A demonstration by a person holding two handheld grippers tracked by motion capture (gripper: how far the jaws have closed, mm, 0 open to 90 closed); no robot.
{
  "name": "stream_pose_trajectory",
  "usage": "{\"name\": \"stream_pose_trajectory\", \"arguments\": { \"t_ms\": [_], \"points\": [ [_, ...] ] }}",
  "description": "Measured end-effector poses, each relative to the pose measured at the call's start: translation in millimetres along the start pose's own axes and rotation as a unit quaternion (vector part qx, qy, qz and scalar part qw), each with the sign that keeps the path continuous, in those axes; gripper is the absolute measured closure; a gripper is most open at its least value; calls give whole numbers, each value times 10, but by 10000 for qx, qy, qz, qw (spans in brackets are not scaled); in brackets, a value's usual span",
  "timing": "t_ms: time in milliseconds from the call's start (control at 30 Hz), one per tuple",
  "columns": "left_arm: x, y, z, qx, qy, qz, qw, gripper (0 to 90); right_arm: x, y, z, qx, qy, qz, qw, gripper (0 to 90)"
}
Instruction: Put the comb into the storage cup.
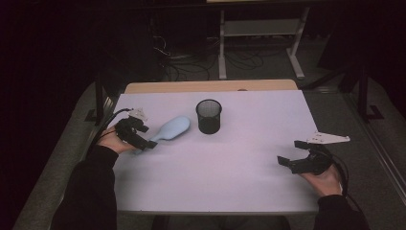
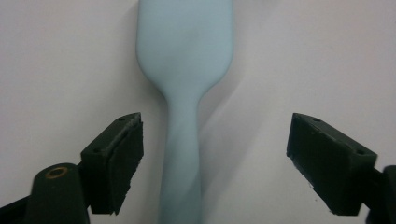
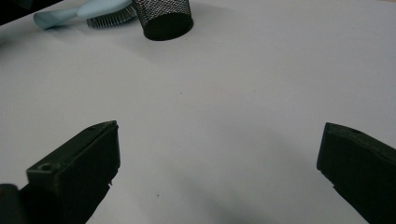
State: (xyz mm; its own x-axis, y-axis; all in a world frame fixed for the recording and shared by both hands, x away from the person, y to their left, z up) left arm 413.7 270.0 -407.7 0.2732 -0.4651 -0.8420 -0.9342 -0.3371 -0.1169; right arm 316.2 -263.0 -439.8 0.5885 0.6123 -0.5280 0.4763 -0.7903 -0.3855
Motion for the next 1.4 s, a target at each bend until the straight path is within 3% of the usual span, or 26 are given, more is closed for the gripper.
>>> {"name": "stream_pose_trajectory", "arguments": {
  "t_ms": [267,700,1233,1400],
  "points": [
    [118,-28,4,-16,-156,76,9998,67,3,-4,1,-7,-7,-2,10000,0],
    [302,-42,-61,95,-377,130,9992,70,4,-6,5,-13,-17,-15,10000,0],
    [386,-84,-23,243,-532,146,9982,379,-5,0,6,11,-17,-21,10000,0],
    [410,-114,2,166,-640,96,9978,463,-11,1,5,11,-4,-33,10000,0]
  ]
}}
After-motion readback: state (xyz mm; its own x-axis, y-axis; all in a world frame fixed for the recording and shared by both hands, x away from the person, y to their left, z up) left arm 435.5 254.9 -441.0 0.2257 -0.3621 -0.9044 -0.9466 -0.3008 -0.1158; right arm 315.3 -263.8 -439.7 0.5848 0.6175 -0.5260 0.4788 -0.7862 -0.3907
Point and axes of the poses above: each handheld gripper's, and its own axes: x roughly forward along the jaws, z roughly out of its underside, y roughly to its right, the point moved 3 cm from there along x, roughly forward along the jaws, and after that the axes turned 14 degrees about x, right-handed, at the moved point
